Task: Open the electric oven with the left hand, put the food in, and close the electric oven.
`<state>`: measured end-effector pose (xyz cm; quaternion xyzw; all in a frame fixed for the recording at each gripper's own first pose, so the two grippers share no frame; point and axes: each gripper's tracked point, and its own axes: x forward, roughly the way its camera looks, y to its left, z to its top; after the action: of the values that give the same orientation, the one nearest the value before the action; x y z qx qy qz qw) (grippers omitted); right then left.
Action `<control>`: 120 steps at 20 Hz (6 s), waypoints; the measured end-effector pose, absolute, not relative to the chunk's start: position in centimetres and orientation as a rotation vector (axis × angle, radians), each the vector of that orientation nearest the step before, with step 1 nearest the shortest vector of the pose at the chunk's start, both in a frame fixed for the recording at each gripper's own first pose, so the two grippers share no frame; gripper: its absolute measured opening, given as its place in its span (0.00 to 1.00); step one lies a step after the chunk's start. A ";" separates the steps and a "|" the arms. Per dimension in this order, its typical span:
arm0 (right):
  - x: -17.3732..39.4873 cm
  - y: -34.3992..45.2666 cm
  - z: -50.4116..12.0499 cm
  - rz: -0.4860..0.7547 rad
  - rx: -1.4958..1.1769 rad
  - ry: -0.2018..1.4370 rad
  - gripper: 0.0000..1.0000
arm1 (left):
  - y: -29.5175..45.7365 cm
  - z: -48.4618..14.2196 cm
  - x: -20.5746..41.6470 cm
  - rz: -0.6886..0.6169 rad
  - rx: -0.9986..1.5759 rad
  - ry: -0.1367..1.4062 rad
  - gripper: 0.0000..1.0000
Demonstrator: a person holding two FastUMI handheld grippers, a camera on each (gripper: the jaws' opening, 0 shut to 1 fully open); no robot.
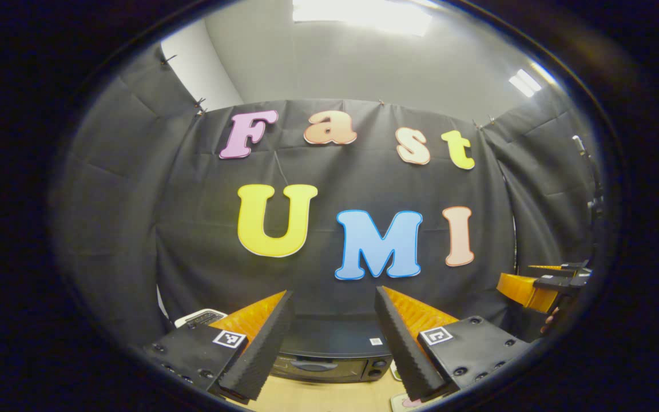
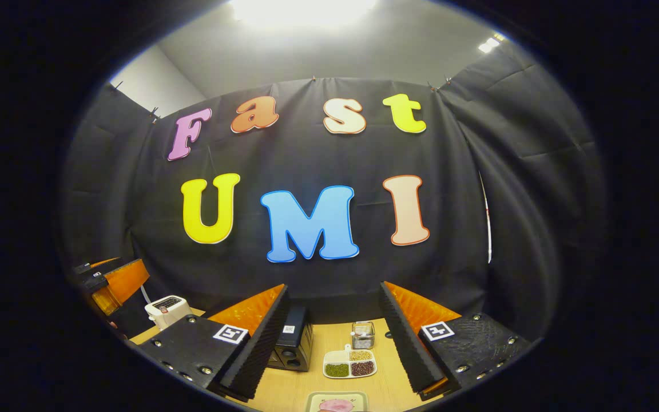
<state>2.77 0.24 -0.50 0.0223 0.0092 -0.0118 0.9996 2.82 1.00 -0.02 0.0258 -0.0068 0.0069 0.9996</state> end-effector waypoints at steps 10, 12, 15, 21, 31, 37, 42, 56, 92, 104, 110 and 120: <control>2.6 1.6 -1.0 -0.059 0.052 0.030 0.94 | 2.0 -2.5 4.8 -0.088 0.023 0.056 0.98; 2.7 1.4 -1.4 -0.068 0.063 0.039 0.94 | 2.0 -4.4 5.7 -0.102 0.019 0.093 0.99; 2.8 0.6 -2.0 -0.085 0.048 0.048 0.95 | 2.9 -8.1 7.4 -0.091 0.003 0.155 0.99; 3.3 -1.4 -3.4 -0.109 0.037 0.087 0.94 | 3.9 -17.1 11.3 -0.072 0.018 0.328 0.99; 4.1 -4.5 -5.7 -0.177 0.021 0.157 0.94 | 5.7 -28.0 17.1 -0.047 0.034 0.513 0.99; 4.5 -4.5 -6.2 -0.196 0.022 0.168 0.94 | 6.7 -32.6 18.4 -0.037 0.067 0.597 0.95; 4.7 -4.3 -6.6 -0.204 0.018 0.185 0.94 | 6.9 -33.0 18.5 -0.019 0.117 0.577 0.97; 3.4 -2.6 -7.3 -0.155 0.018 0.202 0.94 | 6.8 -33.9 13.4 -0.003 0.102 0.582 0.93; 2.6 -3.0 -25.9 0.067 0.335 0.841 0.95 | 10.2 -11.3 7.0 0.039 0.051 0.169 0.90; 0.9 -6.9 -39.2 -0.019 0.354 1.184 0.98 | 12.9 -3.7 2.2 0.091 0.006 0.042 0.97; 1.7 -7.8 -42.8 -0.057 0.205 1.284 0.88 | 15.9 -5.9 0.5 0.153 -0.003 0.108 0.96; 0.8 -6.4 -45.4 -0.069 0.081 1.437 0.76 | 19.6 -7.5 -1.9 0.238 -0.045 0.153 0.97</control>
<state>0.81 -6.41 -45.36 0.0373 0.6578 -0.0315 0.7516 -1.85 19.64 -7.45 -0.0225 0.0763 0.1187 0.9897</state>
